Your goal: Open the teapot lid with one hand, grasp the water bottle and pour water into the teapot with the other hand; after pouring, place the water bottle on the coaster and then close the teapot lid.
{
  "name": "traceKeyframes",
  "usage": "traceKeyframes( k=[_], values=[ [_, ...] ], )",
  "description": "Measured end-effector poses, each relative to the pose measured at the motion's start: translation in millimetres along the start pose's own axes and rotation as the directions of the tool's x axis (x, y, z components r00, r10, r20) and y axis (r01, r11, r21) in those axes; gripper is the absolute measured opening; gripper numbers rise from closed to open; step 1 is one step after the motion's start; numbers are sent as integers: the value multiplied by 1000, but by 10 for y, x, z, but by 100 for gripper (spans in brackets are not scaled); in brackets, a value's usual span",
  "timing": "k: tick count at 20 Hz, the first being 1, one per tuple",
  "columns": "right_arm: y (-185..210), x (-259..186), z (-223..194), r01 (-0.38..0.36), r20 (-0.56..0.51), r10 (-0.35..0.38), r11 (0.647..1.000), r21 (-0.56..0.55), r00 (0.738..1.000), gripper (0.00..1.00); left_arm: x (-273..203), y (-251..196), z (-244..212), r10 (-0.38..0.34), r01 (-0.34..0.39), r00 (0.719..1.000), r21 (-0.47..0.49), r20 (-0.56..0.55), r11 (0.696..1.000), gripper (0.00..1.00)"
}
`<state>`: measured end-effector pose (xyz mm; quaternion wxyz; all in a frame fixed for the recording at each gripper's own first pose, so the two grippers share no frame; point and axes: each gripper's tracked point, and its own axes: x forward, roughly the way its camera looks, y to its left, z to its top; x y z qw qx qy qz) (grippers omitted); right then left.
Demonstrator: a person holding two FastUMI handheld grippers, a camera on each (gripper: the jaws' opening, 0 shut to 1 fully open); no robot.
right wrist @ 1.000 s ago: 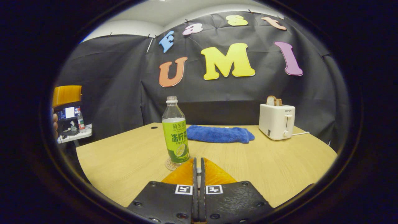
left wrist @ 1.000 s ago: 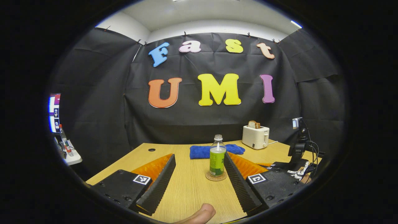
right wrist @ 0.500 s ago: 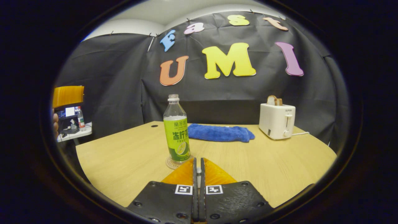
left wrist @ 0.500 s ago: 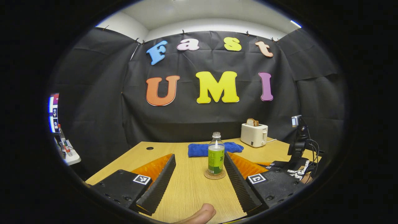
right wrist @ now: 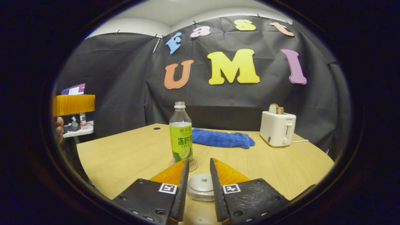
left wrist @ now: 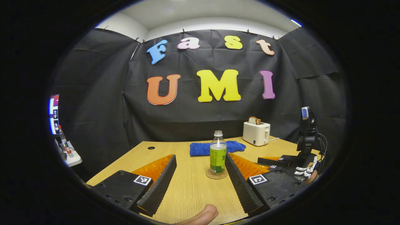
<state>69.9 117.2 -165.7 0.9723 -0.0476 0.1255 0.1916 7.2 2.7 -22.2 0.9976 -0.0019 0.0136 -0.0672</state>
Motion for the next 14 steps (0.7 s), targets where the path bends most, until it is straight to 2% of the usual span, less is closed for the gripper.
traceKeyframes(
  k=[1,2,3,6,8,10,14],
  values=[
    [4,-15,31,7,7,-7,1000,-12,1000,49,11,-3,0,-1,1,1000,-1,-1,1000,97],
    [-2,-24,58,15,5,-15,1000,-22,1000,48,20,-4,-12,2,-2,1000,-4,-5,1000,97],
    [2,-43,79,19,5,-19,999,-26,1000,58,14,-9,-13,-2,2,1000,-3,-6,1000,97],
    [4,-163,274,40,53,-39,999,-22,998,75,9,12,16,6,-6,1000,9,5,1000,97],
    [-72,-216,400,72,83,-70,997,-24,994,97,17,47,14,21,-21,1000,7,8,1000,97],
    [-107,-283,517,83,93,-82,997,-8,992,96,10,161,44,59,-59,998,-5,14,998,97],
    [-257,-544,801,117,126,-118,993,19,985,95,-12,203,33,77,-76,997,-16,6,997,97]
  ],
)
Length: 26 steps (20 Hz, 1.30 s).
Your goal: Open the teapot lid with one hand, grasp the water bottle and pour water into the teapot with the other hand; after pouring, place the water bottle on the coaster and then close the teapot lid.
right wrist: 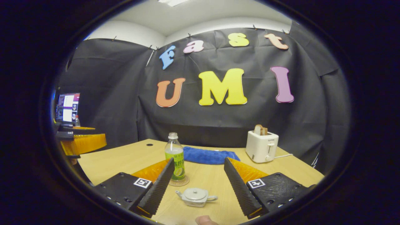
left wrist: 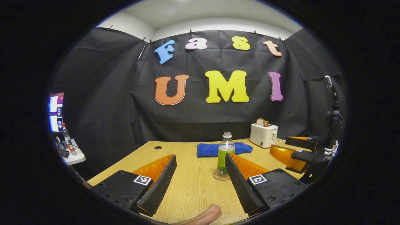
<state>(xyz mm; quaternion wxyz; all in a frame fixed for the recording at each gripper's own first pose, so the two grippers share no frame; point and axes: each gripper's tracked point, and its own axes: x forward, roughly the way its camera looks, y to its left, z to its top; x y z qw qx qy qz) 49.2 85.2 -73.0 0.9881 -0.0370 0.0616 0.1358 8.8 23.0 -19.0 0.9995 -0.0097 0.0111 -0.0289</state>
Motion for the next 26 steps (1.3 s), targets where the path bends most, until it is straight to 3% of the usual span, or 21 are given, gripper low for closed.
traceKeyframes(
  k=[5,11,21,26],
  values=[
    [-419,-324,325,116,41,-114,992,-46,993,95,-59,17,74,22,-23,1000,44,15,999,97],
    [-849,-783,611,186,78,-183,982,-26,980,95,-178,-87,170,33,-35,999,52,43,998,97],
    [-1063,-1035,580,208,96,-206,978,-10,974,95,-185,-286,165,38,-39,998,23,53,999,97],
    [-1112,-947,406,208,32,-209,978,34,977,95,-180,-253,120,65,-66,997,19,34,998,97]
  ],
)
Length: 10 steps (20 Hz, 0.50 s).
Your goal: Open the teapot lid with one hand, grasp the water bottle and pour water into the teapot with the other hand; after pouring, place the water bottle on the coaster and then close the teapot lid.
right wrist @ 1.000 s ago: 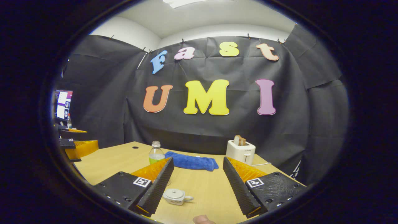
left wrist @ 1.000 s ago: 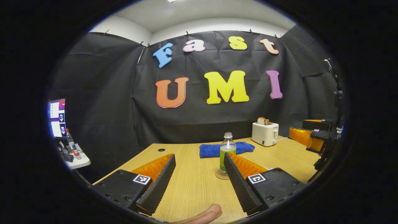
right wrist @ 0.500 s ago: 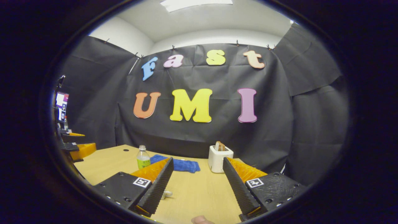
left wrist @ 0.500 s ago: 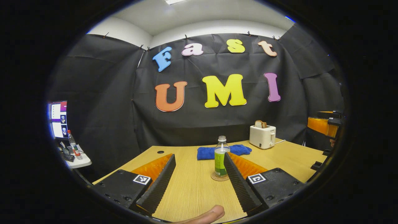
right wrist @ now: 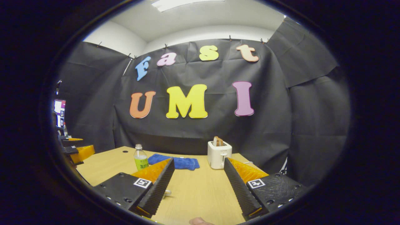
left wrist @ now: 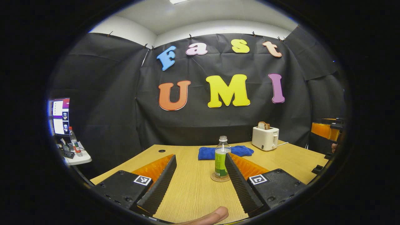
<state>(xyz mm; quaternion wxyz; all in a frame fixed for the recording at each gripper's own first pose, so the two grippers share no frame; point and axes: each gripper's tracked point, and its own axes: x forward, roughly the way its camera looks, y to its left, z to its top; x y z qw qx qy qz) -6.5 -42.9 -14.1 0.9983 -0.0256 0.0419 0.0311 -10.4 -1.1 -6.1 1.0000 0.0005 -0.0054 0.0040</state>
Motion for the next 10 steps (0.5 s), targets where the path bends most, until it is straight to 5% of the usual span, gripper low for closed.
traceKeyframes(
  k=[10],
  values=[
    [34,2,-27,-5,-5,5,1000,1,1000,97,-63,-10,74,-3,3,1000,11,20,1000,97]
  ],
)
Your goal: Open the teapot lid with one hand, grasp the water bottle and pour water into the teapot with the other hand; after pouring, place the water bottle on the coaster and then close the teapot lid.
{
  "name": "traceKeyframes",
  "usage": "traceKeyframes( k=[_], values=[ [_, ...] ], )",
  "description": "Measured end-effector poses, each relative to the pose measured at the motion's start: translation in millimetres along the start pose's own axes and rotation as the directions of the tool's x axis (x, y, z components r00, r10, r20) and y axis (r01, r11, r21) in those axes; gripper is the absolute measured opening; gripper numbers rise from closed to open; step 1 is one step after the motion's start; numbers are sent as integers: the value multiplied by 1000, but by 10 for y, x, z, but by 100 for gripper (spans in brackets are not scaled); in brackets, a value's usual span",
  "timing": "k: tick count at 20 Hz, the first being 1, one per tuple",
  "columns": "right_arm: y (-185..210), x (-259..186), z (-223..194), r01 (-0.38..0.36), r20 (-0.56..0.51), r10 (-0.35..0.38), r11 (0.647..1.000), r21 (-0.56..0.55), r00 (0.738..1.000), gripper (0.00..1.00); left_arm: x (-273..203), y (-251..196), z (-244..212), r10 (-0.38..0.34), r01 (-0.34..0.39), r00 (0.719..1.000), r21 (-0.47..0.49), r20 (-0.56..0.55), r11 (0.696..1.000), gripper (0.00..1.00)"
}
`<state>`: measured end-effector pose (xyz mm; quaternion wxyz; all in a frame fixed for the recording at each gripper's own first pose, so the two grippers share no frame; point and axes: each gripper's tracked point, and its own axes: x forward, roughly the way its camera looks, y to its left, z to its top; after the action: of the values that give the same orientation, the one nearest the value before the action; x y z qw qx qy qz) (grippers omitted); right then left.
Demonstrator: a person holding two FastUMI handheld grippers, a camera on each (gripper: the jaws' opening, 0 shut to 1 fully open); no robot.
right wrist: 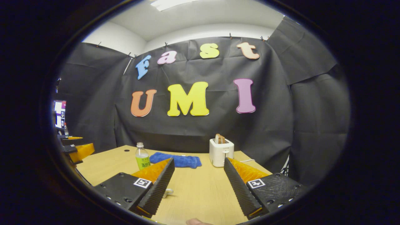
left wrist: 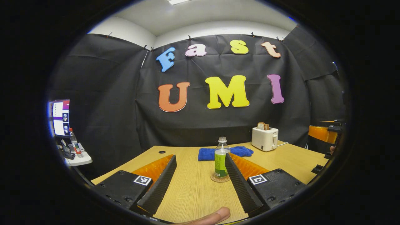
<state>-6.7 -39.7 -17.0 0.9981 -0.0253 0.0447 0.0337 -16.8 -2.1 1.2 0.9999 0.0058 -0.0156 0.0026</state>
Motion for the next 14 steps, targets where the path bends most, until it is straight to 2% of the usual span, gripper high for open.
traceKeyframes(
  k=[7,14],
  values=[
    [77,43,-89,-21,-25,21,1000,-2,999,95,22,-28,-18,-4,4,1000,-9,-4,1000,97],
    [26,84,-124,-13,-37,13,1000,1,999,97,34,-73,-79,-10,10,1000,-9,-19,1000,97]
  ],
)
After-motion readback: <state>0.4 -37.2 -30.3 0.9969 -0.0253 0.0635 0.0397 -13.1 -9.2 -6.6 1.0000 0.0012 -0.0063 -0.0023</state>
